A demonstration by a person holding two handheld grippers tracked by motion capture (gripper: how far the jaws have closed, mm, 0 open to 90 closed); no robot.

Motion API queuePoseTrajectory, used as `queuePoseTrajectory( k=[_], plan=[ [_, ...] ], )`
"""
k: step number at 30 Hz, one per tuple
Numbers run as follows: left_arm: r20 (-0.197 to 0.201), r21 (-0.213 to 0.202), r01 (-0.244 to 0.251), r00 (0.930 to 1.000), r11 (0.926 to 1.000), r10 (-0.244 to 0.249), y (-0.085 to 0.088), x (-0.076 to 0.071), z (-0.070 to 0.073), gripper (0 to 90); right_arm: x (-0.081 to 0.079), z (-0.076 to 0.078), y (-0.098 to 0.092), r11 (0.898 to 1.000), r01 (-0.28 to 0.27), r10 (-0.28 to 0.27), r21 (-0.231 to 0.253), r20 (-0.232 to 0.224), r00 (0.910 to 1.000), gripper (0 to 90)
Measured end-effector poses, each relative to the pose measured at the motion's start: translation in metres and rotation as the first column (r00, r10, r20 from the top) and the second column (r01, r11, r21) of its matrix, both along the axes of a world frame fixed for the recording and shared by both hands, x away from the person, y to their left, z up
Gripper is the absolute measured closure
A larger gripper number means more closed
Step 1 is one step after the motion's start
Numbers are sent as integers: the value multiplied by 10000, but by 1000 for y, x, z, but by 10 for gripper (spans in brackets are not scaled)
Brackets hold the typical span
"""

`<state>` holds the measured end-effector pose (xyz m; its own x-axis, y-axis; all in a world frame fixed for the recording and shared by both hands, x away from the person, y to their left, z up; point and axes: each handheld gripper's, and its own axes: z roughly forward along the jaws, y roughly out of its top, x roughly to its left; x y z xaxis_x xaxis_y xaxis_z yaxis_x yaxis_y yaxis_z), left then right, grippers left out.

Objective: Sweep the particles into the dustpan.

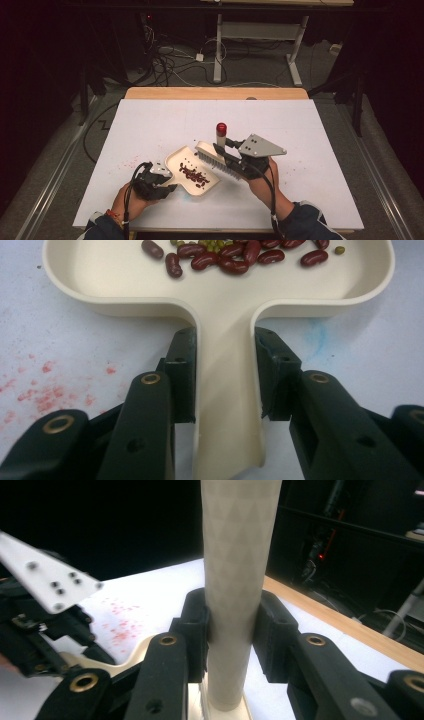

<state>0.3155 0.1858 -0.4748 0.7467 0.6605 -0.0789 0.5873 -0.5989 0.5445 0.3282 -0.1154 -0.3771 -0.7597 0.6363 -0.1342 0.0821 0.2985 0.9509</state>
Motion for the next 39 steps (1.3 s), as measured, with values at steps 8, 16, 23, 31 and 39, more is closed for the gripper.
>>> queuePoseTrajectory(
  k=[8,16,23,31,39],
  plan=[
    [-61,34,-236,9997,9997,236,8,1,-1,634,35,-9,1,9941,922,-894,-578,488,9948,700],
    [-77,-71,-519,9986,9986,519,13,4,-3,634,57,-29,13,9884,1333,-1299,-729,501,9903,702],
    [-12,149,-564,9984,9983,565,9,5,-3,634,30,-39,45,9942,532,-472,-931,660,9967,696],
    [75,149,-565,9984,9983,564,9,5,-2,634,1,-35,62,9939,-539,582,-962,425,9974,697],
    [169,329,-572,9983,9978,567,7,4,-1,635,-12,-33,68,9925,-885,924,-841,433,9948,701]
  ],
)
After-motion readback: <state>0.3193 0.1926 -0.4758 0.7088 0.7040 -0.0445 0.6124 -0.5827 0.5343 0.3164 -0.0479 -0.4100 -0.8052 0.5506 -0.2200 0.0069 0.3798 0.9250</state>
